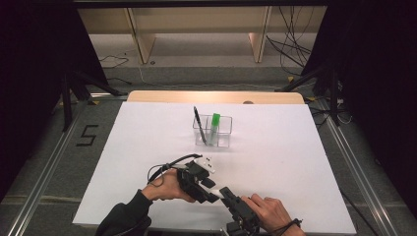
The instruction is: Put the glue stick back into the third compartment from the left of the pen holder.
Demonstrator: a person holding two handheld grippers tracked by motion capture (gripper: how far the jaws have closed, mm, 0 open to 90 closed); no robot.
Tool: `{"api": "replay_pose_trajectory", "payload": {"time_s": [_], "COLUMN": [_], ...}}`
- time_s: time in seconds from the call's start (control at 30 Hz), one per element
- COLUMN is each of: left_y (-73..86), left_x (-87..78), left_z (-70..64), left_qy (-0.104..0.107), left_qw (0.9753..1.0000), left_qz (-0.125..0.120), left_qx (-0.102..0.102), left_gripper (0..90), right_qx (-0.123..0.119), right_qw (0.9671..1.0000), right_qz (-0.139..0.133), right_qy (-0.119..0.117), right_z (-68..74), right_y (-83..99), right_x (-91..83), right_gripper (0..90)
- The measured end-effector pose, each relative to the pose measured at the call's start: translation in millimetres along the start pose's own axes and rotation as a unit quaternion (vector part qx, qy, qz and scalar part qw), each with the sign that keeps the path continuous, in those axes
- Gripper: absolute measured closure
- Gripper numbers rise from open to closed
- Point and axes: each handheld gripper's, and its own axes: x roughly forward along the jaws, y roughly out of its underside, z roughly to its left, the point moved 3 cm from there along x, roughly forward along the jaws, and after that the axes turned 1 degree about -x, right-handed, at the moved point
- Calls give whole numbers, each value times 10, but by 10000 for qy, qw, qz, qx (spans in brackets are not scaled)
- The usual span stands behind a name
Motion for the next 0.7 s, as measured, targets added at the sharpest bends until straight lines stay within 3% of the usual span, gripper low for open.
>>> {"api": "replay_pose_trajectory", "payload": {"time_s": [0.7], "left_y": [-27], "left_x": [93], "left_z": [-27], "left_qy": [449], "left_qw": [9980], "left_qz": [391], "left_qx": [193], "left_gripper": [658], "right_qx": [-118], "right_qw": [9997], "right_qz": [-203], "right_qy": [10], "right_z": [19], "right_y": [-40], "right_x": [-26], "right_gripper": [655]}}
